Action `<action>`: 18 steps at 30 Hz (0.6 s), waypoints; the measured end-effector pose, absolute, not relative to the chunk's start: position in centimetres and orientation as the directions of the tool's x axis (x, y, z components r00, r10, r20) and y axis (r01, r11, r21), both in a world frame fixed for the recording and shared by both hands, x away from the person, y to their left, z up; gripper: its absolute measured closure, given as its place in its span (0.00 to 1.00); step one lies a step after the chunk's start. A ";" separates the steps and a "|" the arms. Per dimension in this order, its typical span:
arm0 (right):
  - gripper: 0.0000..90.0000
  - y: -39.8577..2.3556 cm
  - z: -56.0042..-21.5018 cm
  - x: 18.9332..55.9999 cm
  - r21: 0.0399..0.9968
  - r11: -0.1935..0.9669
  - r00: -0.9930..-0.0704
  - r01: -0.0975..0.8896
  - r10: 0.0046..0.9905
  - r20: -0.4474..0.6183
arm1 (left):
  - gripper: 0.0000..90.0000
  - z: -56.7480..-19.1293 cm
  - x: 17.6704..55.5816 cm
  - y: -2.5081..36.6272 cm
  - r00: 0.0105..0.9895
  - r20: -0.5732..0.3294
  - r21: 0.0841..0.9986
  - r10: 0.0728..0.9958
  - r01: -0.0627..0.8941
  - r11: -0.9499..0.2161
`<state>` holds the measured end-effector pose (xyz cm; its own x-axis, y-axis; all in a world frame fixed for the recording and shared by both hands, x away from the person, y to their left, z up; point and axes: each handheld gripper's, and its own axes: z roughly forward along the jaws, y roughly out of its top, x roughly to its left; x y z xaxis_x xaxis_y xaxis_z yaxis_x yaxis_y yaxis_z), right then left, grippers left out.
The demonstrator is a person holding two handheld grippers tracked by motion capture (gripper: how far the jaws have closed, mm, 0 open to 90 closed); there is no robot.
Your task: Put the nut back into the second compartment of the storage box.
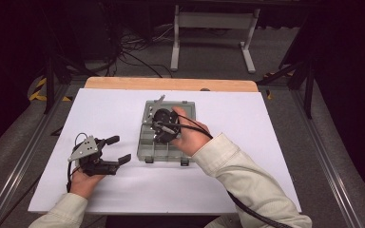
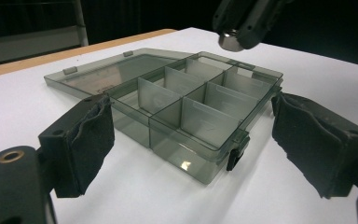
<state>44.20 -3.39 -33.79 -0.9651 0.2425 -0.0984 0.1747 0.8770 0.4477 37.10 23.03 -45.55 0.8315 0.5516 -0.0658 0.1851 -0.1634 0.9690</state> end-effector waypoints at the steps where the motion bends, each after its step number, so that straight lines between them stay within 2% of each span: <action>1: 0.78 -3.4 -33.8 44.4 0.449 0.875 -0.964 0.180 0.249 -0.098 | 0.15 -45.6 37.1 23.0 0.832 -0.065 0.969 0.551 0.184 -0.163; 18: 0.78 -3.6 -35.1 48.4 0.450 0.858 -0.948 0.247 0.310 -0.069 | 0.15 -45.6 37.1 23.0 0.832 -0.078 0.969 0.549 0.192 -0.153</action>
<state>48.39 -3.65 -35.12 -0.9484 0.3096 -0.0692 0.2473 0.8583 0.4497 37.15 23.04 -45.64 0.8321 0.5490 -0.0780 0.1918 -0.1530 0.9694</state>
